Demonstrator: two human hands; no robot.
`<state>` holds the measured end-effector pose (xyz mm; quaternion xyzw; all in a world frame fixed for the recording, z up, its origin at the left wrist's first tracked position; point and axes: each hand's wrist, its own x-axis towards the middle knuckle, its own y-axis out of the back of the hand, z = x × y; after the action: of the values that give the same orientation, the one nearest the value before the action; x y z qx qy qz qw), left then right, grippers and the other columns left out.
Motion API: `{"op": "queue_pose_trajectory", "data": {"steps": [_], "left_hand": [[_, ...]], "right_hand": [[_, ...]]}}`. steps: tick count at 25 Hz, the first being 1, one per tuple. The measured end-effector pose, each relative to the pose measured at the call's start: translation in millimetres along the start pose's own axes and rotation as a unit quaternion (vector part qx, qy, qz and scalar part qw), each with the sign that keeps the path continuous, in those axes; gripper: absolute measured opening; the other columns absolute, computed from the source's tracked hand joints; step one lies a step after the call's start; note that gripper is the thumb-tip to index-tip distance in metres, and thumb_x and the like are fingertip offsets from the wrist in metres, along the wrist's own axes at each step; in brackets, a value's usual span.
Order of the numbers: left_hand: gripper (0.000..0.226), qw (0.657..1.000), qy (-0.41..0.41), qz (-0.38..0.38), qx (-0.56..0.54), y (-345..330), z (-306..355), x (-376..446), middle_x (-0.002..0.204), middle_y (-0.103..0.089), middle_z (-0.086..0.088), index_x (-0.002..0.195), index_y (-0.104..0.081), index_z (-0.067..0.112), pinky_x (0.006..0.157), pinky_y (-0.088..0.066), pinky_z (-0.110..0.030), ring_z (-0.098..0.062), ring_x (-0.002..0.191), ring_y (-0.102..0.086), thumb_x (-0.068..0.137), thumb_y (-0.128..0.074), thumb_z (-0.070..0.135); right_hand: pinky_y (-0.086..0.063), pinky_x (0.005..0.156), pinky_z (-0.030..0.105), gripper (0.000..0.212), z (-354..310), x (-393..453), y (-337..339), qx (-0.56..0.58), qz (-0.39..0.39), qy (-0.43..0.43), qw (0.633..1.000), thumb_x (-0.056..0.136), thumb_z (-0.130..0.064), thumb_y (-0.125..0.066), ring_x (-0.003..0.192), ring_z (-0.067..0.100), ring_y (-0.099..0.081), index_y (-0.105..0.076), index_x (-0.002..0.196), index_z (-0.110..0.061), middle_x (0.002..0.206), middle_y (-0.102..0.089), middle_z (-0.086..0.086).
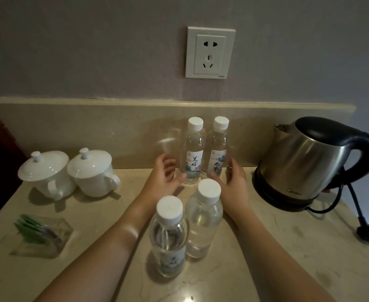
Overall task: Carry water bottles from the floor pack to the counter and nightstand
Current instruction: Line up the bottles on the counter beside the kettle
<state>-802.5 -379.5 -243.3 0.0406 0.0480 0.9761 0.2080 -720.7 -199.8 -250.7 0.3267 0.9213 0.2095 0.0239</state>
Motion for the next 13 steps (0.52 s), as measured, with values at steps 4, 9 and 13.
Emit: {"op": "queue_pose_trajectory", "data": {"steps": [4, 9, 13], "left_hand": [[0.034, 0.976, 0.052, 0.128, -0.167, 32.5, 14.8, -103.4, 0.11, -0.072, 0.005, 0.129, -0.048, 0.015, 0.079, -0.053, -0.026, -0.01, 0.093, -0.07, 0.096, -0.055, 0.014], [0.094, 0.998, 0.044, 0.038, -0.011, 30.0, 3.9, -205.0, 0.112, -0.07, 0.011, 0.125, -0.048, 0.031, 0.087, -0.052, -0.029, -0.014, 0.104, -0.066, 0.044, -0.093, 0.046], [0.085, 0.989, 0.024, 0.046, 0.136, 16.4, 7.8, -200.6, 0.119, -0.063, 0.016, 0.117, -0.039, 0.059, 0.091, -0.051, -0.024, 0.002, 0.108, -0.062, 0.052, -0.092, 0.042]], "right_hand": [[-0.05, 0.092, 0.03, 0.051, -4.8, -79.7, 35.0, 0.139, -0.048, -0.052, 0.988, 0.092, 0.006, -0.05, 0.118, 0.015, -0.058, -0.049, 0.129, -0.029, 0.125, -0.06, -0.004], [-0.051, 0.096, 0.026, 0.077, -36.8, -154.3, 45.9, 0.129, -0.282, 0.011, 0.951, 0.076, 0.004, -0.069, 0.113, 0.003, -0.059, -0.039, 0.134, -0.037, 0.125, -0.059, -0.014], [-0.058, 0.075, 0.024, 0.062, -50.9, -163.0, 29.5, 0.159, -0.229, -0.014, 0.96, 0.075, -0.008, -0.08, 0.098, 0.008, -0.068, -0.049, 0.123, -0.032, 0.109, -0.068, -0.006]]}}
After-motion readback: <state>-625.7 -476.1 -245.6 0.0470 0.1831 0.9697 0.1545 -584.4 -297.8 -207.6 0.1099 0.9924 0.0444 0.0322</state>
